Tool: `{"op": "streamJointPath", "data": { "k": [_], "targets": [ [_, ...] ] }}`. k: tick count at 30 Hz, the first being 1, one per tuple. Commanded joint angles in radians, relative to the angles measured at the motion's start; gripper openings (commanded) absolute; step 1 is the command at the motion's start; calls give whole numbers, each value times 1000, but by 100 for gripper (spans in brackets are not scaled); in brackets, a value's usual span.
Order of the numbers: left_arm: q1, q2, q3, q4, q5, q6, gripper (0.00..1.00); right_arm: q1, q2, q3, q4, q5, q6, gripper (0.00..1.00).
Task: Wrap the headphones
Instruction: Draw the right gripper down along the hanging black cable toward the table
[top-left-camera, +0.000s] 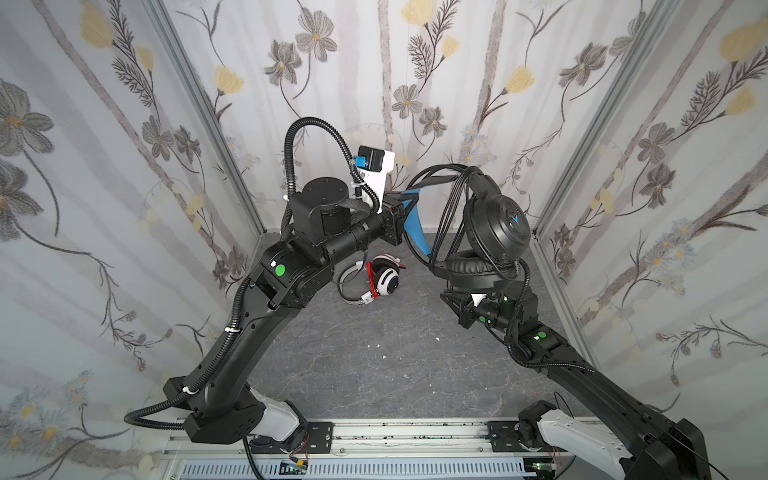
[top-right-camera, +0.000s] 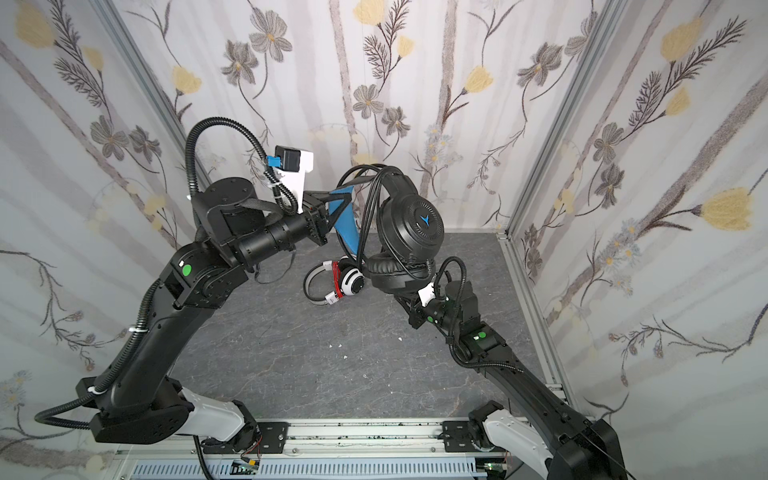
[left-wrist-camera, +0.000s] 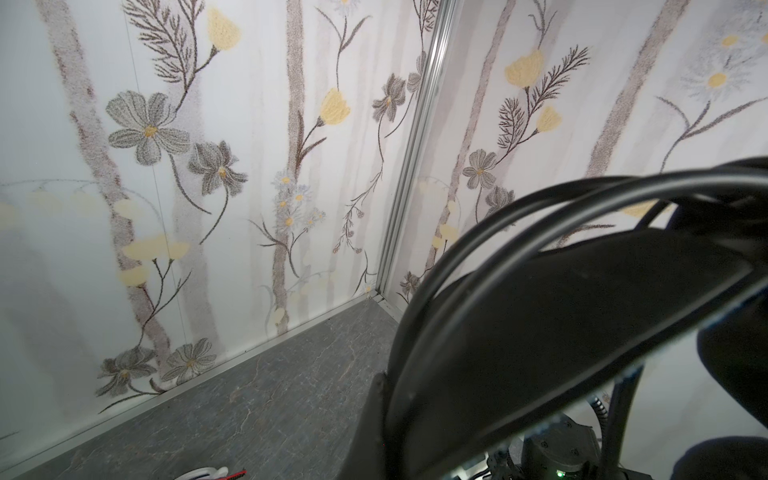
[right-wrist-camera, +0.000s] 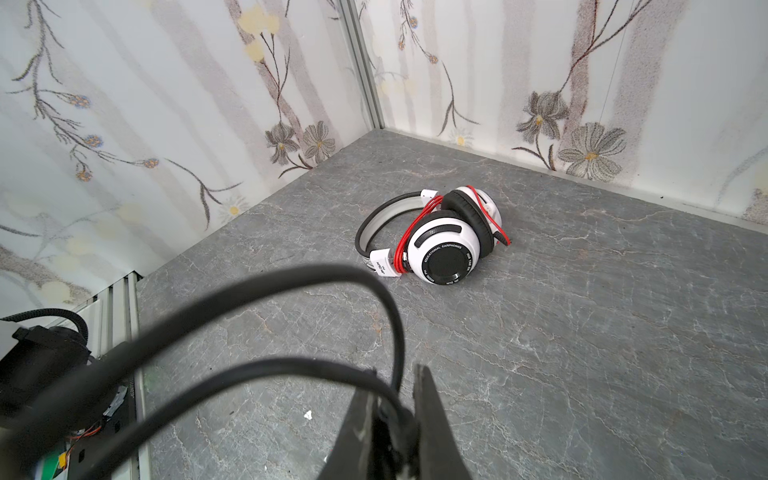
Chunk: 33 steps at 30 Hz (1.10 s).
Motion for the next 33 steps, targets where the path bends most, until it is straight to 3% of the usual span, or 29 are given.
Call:
{"op": "streamJointPath", "data": {
  "k": [1, 18, 26, 33],
  "targets": [
    [24, -14, -50, 127, -13, -69, 0, 2, 3, -3, -6, -19, -12, 0],
    [155, -22, -180, 299, -42, -284, 0, 4, -12, -93, -42, -7, 20, 0],
    [178, -7, -202, 372, -128, -400, 0, 7, -12, -98, -88, 50, 7, 0],
    [188, 1, -250, 442, -274, -446, 0, 46, -7, -84, -118, 86, -14, 0]
  ]
}}
